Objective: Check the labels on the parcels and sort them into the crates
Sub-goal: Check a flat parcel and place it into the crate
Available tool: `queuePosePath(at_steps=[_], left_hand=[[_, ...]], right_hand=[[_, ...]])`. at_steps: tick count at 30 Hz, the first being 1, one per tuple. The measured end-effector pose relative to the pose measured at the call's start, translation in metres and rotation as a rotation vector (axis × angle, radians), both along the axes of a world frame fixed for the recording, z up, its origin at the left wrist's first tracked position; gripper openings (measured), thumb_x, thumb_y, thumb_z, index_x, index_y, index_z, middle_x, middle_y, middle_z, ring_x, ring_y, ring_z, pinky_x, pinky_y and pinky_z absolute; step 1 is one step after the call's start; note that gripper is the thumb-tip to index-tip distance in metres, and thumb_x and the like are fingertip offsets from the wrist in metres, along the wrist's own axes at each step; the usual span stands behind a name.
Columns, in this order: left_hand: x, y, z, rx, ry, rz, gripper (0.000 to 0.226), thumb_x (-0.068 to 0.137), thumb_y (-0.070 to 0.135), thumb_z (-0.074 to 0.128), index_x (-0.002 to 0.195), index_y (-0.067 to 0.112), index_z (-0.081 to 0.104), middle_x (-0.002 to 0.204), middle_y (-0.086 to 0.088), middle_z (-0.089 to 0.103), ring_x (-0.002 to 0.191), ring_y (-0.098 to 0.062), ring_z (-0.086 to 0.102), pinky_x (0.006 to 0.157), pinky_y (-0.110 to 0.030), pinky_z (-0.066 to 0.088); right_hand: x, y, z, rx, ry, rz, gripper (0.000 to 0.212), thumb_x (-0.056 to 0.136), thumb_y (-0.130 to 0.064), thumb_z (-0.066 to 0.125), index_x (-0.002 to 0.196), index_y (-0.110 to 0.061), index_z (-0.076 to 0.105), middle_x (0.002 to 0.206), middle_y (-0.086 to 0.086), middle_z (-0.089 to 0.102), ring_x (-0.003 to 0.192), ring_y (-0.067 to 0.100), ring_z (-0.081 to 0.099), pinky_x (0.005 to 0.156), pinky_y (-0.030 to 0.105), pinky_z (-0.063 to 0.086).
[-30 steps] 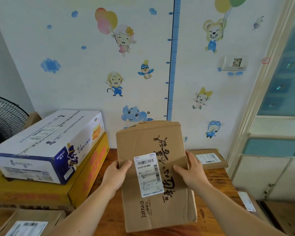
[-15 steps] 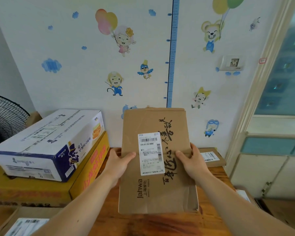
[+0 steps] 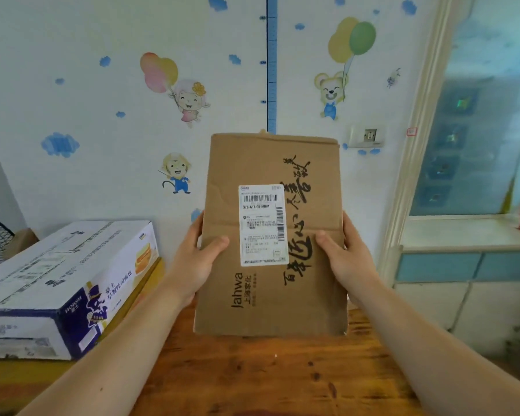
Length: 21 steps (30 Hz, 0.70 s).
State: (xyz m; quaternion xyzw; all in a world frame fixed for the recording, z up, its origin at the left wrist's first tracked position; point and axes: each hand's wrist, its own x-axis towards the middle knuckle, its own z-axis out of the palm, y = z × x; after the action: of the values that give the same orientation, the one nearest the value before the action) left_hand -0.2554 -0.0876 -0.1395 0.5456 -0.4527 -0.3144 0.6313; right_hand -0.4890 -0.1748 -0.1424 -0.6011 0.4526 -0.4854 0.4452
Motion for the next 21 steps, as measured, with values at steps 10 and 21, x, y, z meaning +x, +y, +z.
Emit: queuePosePath(at_steps=[10,21], left_hand=[[-0.050,-0.040,-0.029,0.030,0.042,-0.210,0.047,0.098,0.017,0.056,0.137,0.039,0.043,0.102,0.004,0.073,0.080,-0.014,0.074,0.060,-0.028,0.059],[-0.182,-0.058,-0.061,0.136,-0.016,-0.571,0.061,0.096,0.029,0.059,0.148,0.042,0.029,0.115,0.007,0.066,0.086,-0.012,0.072,0.068,-0.030,0.058]], right_hand=[[-0.062,0.030,-0.013,0.032,0.009,-0.238,0.067,0.095,-0.033,0.060,0.151,-0.041,0.024,0.125,-0.009,0.056,0.091,-0.001,0.055,0.073,0.025,0.048],[-0.184,0.109,-0.030,0.113,-0.003,-0.649,0.054,0.094,-0.032,0.063,0.141,-0.039,0.038,0.114,-0.011,0.062,0.097,0.010,0.063,0.083,0.036,0.054]])
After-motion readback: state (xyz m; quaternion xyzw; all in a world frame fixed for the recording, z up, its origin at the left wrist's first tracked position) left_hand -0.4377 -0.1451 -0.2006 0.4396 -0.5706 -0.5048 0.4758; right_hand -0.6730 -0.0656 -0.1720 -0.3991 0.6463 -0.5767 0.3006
